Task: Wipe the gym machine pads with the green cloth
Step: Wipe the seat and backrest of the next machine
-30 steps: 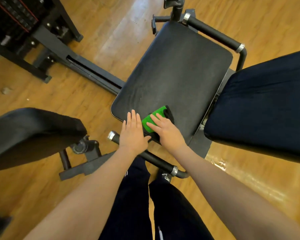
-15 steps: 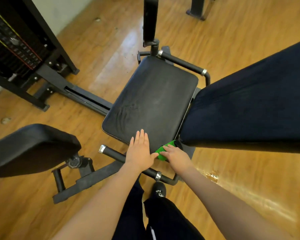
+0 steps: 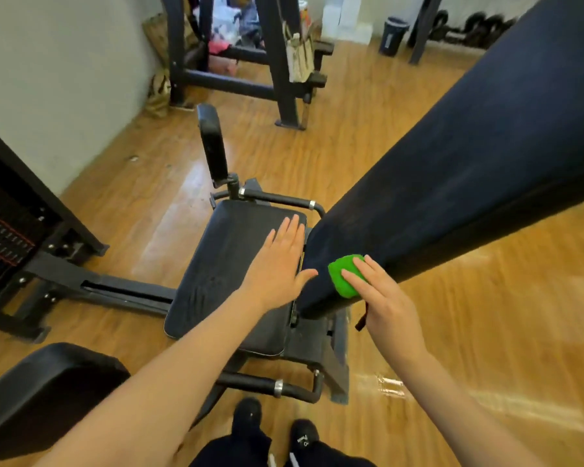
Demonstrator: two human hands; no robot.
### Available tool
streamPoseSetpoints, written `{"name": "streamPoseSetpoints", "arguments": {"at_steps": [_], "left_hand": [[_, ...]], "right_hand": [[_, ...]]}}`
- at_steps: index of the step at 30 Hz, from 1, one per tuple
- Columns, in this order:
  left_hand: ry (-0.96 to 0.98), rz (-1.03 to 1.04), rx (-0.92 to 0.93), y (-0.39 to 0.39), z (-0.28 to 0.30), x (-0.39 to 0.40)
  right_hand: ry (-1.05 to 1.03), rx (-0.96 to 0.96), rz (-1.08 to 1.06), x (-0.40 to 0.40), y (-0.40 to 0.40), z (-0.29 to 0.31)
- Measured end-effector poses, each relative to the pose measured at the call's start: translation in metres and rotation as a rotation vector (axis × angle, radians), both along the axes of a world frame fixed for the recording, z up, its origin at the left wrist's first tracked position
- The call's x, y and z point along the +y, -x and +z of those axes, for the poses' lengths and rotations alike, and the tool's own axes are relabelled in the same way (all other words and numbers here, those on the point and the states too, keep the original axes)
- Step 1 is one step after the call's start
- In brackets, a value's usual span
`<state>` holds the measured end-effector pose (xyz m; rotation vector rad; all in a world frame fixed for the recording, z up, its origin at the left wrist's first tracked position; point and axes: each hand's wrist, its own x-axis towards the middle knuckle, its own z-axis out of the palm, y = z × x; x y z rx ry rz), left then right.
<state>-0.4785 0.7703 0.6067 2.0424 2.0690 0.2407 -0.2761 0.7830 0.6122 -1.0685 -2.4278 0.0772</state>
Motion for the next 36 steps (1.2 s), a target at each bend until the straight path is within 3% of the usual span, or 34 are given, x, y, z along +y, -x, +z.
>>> {"name": "streamPoseSetpoints", "arguments": {"at_steps": [3, 7, 11, 17, 21, 27, 31, 36], "left_hand": [[-0.171, -0.235, 0.033, -0.03, 0.046, 0.024], [-0.352, -0.402, 0.043, -0.054, 0.088, 0.05], [-0.392, -0.533, 0.111, -0.079, 0.108, 0.065], [-0.299, -0.677, 0.131, -0.094, 0.101, 0.064], [-0.26, -0.653, 0.147, -0.088, 0.098, 0.063], [-0.234, -0.625, 0.119, -0.081, 0.101, 0.074], [-0.194, -0.657, 0.12, -0.082, 0.102, 0.082], [-0.243, -0.666, 0.155, -0.087, 0.099, 0.091]], "right_hand": [[-0.142, 0.174, -0.052, -0.009, -0.02, 0.037], [-0.388, 0.405, -0.118, -0.015, -0.04, 0.093], [-0.678, 0.486, -0.255, 0.007, -0.053, 0.123], [-0.587, 0.279, -0.367, 0.052, -0.046, 0.083], [-0.606, 0.29, -0.346, 0.058, -0.049, 0.072], [-0.468, 0.247, -0.254, 0.038, -0.048, 0.034], [-0.476, 0.37, -0.211, 0.023, -0.047, 0.062], [-0.775, 0.451, -0.297, 0.042, -0.068, 0.138]]}}
